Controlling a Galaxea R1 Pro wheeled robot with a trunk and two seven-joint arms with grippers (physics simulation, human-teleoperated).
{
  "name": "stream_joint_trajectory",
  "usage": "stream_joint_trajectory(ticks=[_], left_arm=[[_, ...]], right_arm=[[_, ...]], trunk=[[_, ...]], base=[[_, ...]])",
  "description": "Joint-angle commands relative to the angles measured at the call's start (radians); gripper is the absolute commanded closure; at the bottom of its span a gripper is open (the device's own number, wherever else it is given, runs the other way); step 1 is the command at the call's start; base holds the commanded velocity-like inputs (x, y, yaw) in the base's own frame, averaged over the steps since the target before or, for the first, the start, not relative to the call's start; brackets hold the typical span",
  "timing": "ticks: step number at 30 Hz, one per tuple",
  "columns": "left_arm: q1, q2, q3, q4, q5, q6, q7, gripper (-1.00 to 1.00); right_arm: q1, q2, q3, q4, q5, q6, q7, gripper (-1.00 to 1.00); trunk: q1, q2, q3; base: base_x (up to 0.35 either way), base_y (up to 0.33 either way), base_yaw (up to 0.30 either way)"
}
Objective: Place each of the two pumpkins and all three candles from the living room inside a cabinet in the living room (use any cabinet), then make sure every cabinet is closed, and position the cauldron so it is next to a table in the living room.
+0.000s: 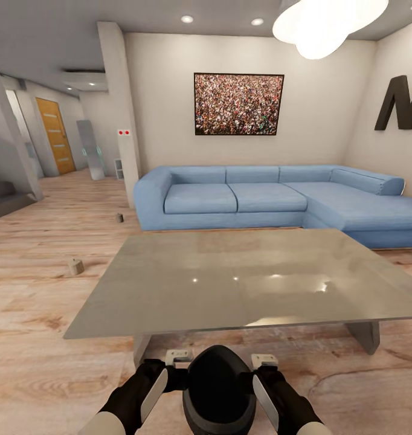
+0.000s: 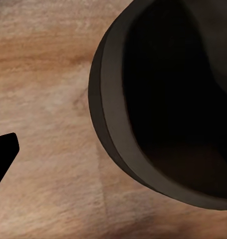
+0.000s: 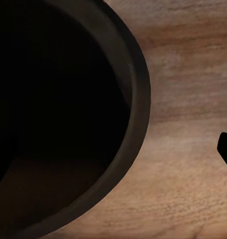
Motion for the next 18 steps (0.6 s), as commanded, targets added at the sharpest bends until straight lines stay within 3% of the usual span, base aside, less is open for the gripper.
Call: stream_joint_trajectory(ticks=[1, 18], left_arm=[[0.0, 0.001, -0.004, -0.002, 0.01, 0.004, 0.007, -1.0], [0.0, -0.001, -0.004, -0.002, 0.01, 0.005, 0.007, -1.0]], right_arm=[[0.0, -0.001, 0.005, -0.001, -0.011, 0.004, -0.009, -1.0], [0.0, -0.001, 0.005, -0.001, -0.011, 0.004, -0.009, -1.0]], trunk=[[-0.004, 0.007, 0.002], [-0.069, 0.126, 0.055]], base=[[-0.001, 0.0, 0.0], [0.0, 0.0, 0.0]])
